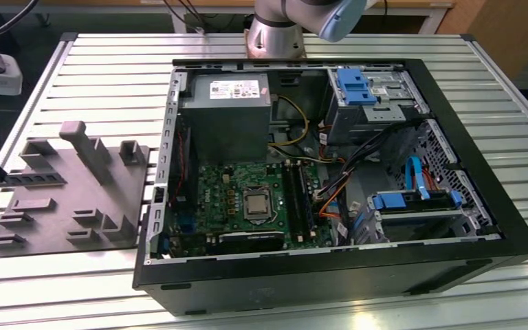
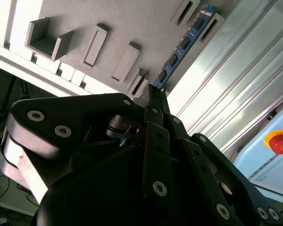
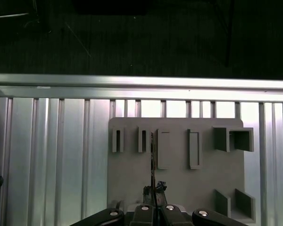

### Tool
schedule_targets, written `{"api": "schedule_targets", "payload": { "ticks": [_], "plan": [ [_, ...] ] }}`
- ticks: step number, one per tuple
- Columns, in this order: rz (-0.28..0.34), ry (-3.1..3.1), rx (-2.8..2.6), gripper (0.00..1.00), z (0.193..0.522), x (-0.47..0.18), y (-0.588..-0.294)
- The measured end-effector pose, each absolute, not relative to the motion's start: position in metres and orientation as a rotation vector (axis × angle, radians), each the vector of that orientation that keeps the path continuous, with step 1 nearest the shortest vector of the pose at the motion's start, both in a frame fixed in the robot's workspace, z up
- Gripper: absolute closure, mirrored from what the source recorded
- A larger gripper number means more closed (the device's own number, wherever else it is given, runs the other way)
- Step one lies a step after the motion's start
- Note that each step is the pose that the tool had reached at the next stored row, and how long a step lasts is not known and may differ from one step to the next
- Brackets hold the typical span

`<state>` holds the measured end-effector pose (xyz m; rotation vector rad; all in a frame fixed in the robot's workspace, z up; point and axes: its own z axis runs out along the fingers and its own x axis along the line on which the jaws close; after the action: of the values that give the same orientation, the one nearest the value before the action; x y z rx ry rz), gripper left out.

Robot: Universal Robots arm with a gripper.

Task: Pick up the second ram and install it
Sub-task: 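Pick up the second ram and move it above second insertion slot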

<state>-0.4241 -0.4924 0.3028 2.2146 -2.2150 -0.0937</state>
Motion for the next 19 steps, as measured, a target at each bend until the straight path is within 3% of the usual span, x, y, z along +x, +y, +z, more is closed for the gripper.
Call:
{"api": "schedule_targets", "payload": {
  "ticks": [19],
  "plan": [
    [-0.094,-2.215,2.215,0.88,0.3089,-0.4241,-0.4921]
  ]
}}
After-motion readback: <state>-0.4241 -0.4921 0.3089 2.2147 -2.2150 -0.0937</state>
